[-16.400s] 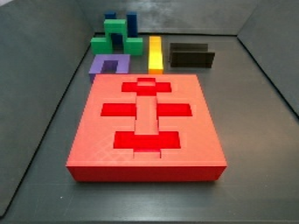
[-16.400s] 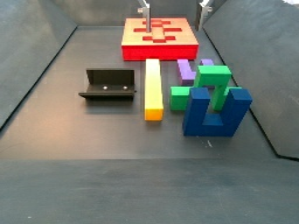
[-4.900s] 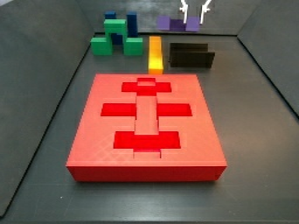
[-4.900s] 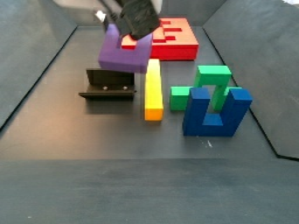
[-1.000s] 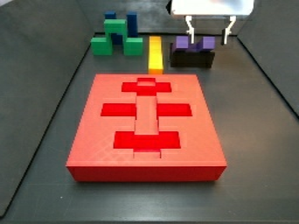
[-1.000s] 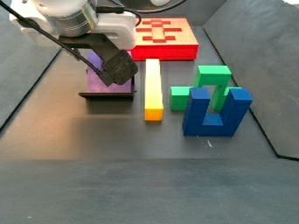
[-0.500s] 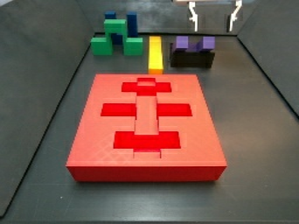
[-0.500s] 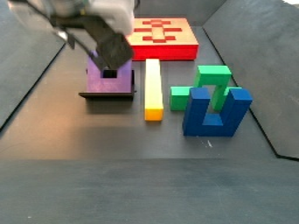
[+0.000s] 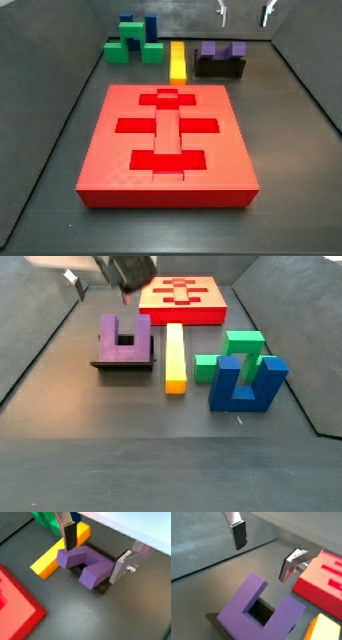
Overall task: Pick up the purple object. Move up. Place the purple object on the fixture. Regrasp the purple object. Move to above the board. Insert the purple object.
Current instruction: Regrasp the purple object.
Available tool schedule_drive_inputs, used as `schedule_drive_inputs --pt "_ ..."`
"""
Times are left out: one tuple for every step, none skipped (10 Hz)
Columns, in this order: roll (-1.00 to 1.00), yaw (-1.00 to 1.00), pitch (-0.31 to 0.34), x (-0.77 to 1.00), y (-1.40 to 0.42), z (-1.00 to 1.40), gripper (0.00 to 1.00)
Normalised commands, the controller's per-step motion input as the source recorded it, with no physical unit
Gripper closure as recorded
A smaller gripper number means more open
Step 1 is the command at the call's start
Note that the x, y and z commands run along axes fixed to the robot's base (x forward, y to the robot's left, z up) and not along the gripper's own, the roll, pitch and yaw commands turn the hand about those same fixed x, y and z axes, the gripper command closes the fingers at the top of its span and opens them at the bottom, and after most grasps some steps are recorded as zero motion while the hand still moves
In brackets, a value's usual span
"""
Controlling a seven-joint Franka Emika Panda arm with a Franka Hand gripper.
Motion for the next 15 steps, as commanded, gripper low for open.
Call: schedule_drive_inputs --pt "1.00 0.27 -0.023 0.29 -0.05 0.12 0.00" --pt "1.00 0.30 -0.003 0.38 -0.04 0.06 0.00" --pt "1.00 0.30 0.000 0.46 0.00 0.00 0.00" --pt "1.00 0.30 0.000 0.45 -0.05 0.00 0.00" --pt "1.00 0.28 0.026 0.23 -0.12 0.00 0.00" --pt "1.00 0.22 0.103 0.19 -0.18 -0.04 0.00" --pt "1.00 0.25 0.054 0.11 -0.21 -0.12 0.00" --pt "1.00 0.27 0.069 0.05 -0.21 -0.11 0.00" --pt "1.00 0.29 0.120 0.00 -0.21 -0.08 0.00" --pt "1.00 0.26 0.160 0.00 -0.21 -0.11 0.00" --pt "1.00 0.25 0.146 0.00 -0.21 -0.15 0.00" --pt "1.00 0.25 0.120 0.00 -0.20 -0.19 0.00" --pt "0.99 0.20 0.157 0.00 -0.14 -0.25 0.00" --pt "0.87 0.17 0.234 0.00 -0.09 -0.31 0.00" --pt "0.74 0.14 0.251 0.05 -0.01 -0.42 0.00"
